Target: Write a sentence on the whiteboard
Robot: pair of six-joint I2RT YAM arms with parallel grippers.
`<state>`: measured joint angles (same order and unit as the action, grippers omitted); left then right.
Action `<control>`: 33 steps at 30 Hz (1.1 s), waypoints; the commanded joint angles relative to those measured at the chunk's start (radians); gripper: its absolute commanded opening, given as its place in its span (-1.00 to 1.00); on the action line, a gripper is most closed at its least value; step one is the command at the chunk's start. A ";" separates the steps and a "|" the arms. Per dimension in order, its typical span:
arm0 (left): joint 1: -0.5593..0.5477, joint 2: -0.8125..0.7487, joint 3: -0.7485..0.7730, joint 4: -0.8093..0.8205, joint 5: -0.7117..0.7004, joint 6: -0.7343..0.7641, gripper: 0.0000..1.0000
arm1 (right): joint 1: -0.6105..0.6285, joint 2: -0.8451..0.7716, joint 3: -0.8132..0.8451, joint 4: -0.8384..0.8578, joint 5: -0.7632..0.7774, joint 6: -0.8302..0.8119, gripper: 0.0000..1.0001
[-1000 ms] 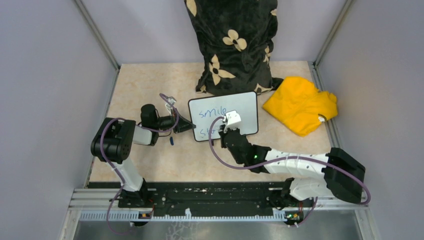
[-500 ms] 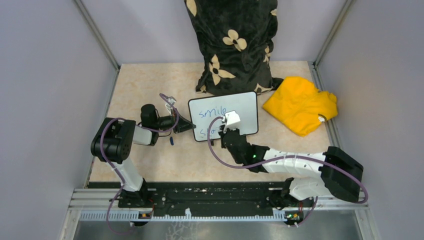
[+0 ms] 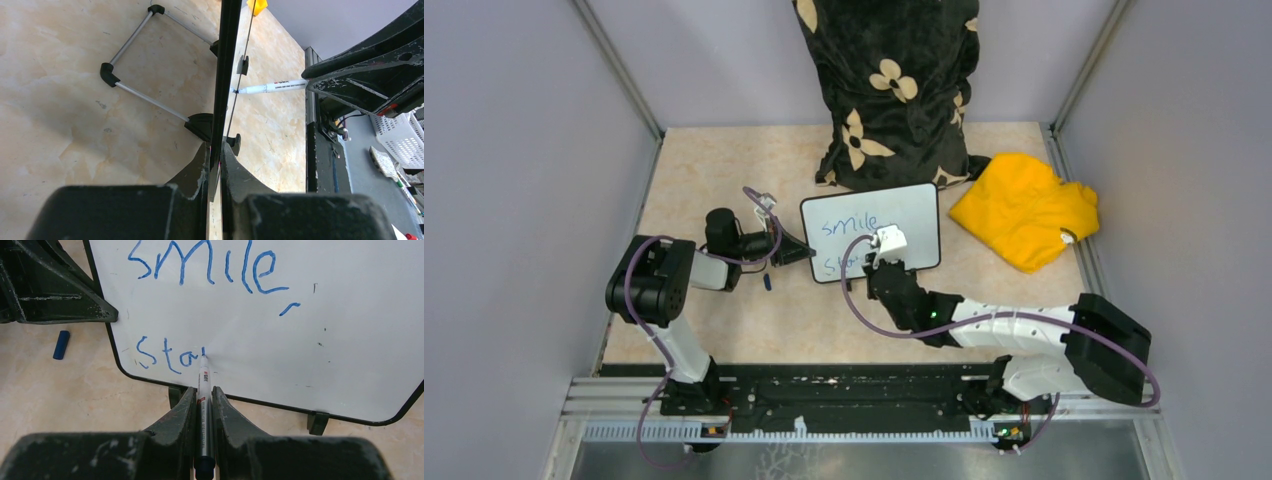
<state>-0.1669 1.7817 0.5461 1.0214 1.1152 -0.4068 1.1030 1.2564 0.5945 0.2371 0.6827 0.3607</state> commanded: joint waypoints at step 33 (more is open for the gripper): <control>-0.011 0.025 0.011 -0.047 0.003 0.006 -1.00 | -0.038 -0.071 0.005 0.054 0.025 0.003 -1.00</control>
<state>-0.1669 1.7817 0.5476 1.0187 1.1172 -0.4068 1.0756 1.1725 0.5636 0.2291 0.6960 0.3672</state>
